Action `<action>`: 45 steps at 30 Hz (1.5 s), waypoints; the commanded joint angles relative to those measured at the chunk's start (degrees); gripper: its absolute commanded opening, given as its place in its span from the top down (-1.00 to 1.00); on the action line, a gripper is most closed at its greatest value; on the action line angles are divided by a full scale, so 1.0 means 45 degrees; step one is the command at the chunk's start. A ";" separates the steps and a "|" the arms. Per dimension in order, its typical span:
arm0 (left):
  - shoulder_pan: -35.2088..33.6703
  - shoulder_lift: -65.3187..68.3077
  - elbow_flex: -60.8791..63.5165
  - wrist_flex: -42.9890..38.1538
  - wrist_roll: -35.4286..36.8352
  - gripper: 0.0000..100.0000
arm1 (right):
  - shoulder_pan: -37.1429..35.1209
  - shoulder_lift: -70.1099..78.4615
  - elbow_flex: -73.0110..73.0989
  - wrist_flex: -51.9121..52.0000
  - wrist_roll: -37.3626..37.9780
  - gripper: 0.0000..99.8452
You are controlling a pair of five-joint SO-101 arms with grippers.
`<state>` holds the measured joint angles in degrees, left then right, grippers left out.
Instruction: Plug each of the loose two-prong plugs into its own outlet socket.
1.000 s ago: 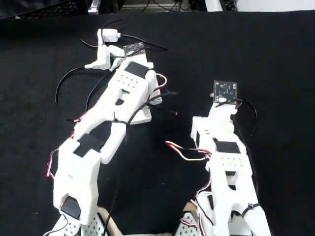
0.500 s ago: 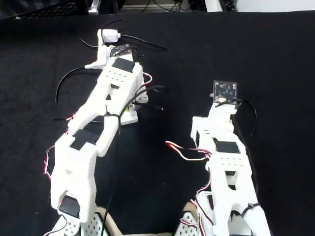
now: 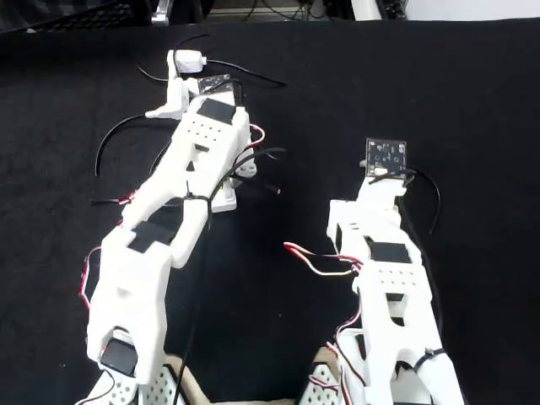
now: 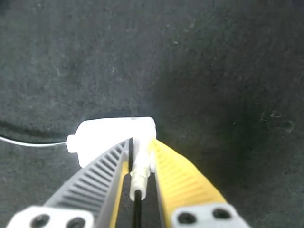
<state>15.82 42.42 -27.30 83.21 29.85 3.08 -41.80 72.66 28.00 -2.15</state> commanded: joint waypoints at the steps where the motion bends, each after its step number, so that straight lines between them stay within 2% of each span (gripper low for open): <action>1: -0.0049 0.0996 -0.0811 0.0274 -0.0215 0.94 | 0.0098 -0.0361 -0.0068 -0.0176 -0.0156 0.97; 6: -0.0010 0.1153 -0.1612 0.1250 -0.0176 0.89 | 0.0098 -0.0381 -0.0088 -0.0156 -0.0176 0.97; 15: -0.0049 0.1055 -0.2042 0.2227 0.0586 0.43 | 0.0078 -0.0381 -0.0088 -0.0137 -0.0195 0.70; 24: -0.0049 0.1055 -0.4952 0.3829 0.0567 0.40 | -0.0352 -0.0381 -0.0068 -0.0156 -0.0098 0.70; 28: -0.0303 0.1055 -0.6457 0.3888 0.0508 0.40 | -0.0332 -0.0381 -0.0068 -0.0156 -0.0098 0.70; 36: -0.2374 0.1035 -0.9387 0.3907 0.0488 0.40 | -0.0371 -0.0381 -0.0068 -0.0156 -0.0098 0.70; 41: -0.4777 0.1035 -1.1556 0.3907 0.0488 0.40 | -0.0410 -0.0381 -0.0068 -0.0156 -0.0078 0.69; 45: -0.7199 0.1055 -1.1868 0.3927 0.0527 0.40 | -0.0410 -0.0381 -0.0107 -0.0137 -0.0078 0.69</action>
<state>-8.70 48.31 -77.93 100.18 32.31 1.85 -41.80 72.66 28.00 -2.68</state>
